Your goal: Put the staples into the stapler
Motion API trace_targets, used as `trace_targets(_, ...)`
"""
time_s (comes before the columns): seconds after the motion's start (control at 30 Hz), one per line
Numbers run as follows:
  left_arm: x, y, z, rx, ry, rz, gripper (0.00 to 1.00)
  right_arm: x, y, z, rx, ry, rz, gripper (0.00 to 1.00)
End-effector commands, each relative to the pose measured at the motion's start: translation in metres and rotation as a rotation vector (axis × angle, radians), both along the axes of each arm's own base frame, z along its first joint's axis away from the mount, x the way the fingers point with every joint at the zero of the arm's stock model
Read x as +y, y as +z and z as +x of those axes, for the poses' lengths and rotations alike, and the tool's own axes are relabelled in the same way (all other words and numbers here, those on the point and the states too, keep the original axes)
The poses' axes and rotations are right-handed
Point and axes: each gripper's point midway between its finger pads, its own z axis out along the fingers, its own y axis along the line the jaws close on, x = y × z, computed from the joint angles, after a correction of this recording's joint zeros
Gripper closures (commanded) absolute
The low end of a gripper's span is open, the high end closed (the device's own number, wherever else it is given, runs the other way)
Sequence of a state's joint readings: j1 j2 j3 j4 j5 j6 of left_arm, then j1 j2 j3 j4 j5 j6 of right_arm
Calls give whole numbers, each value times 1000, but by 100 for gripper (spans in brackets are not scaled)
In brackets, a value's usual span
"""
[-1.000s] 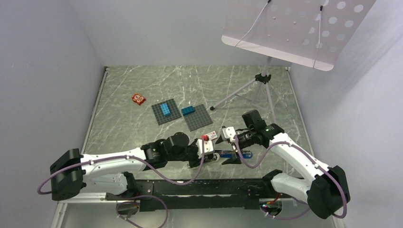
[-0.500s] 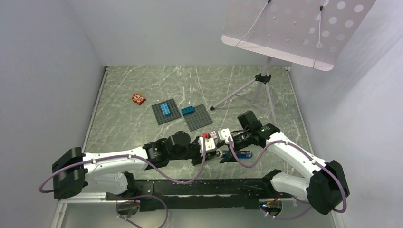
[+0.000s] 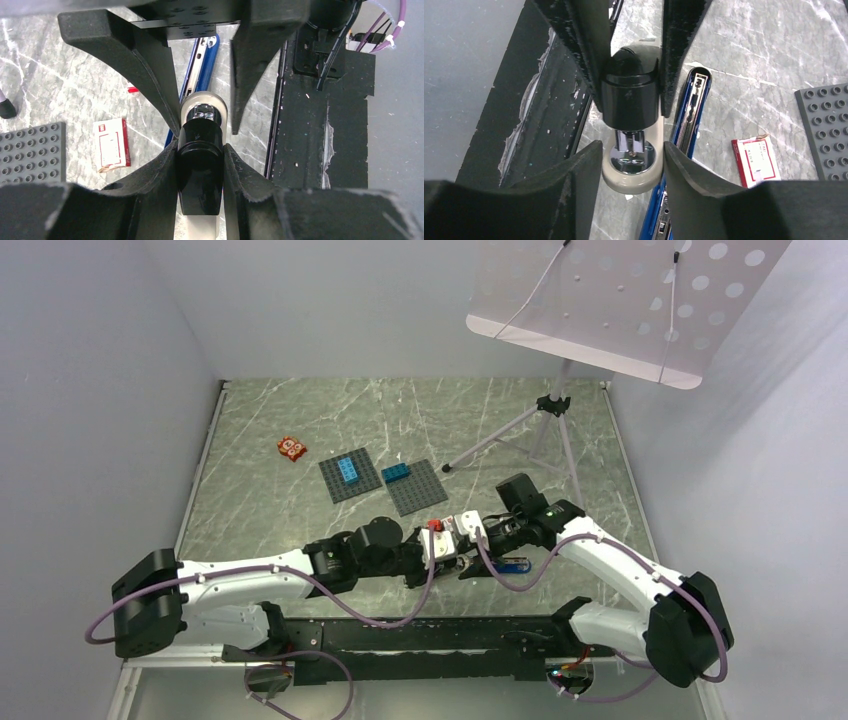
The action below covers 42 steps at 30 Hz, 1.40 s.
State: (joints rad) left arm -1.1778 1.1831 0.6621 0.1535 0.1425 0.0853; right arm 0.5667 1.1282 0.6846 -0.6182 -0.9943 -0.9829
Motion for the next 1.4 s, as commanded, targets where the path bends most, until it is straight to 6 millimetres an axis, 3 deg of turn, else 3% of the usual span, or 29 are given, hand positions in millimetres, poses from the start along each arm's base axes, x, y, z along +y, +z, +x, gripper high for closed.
trace_targets(0.0,-20,53,7,-66,3,-157,100,8,11,3,-26,21,30,53)
trace_targets(0.13,-15,55,8,-71,21,-169,100,5,9,5,-35,8,4,73)
trace_targets(0.2,-7,56,9,-81,39,-186,100,0,4,6,-44,3,-30,78)
trace_targets(0.33,22,57,10,-101,92,-257,100,-19,-12,9,-81,-22,-150,85)
trace_targets(0.53,68,44,18,-42,214,-430,100,-65,-51,10,-108,-73,-375,88)
trace_targets(0.87,120,-17,34,101,509,-492,100,-108,-85,-4,-57,-77,-593,89)
trace_targets(1.2,161,-80,47,280,829,-320,95,-117,-92,-2,-20,-40,-683,89)
trace_targets(1.37,188,-108,47,384,1036,-240,90,-110,-100,-11,19,-5,-680,89)
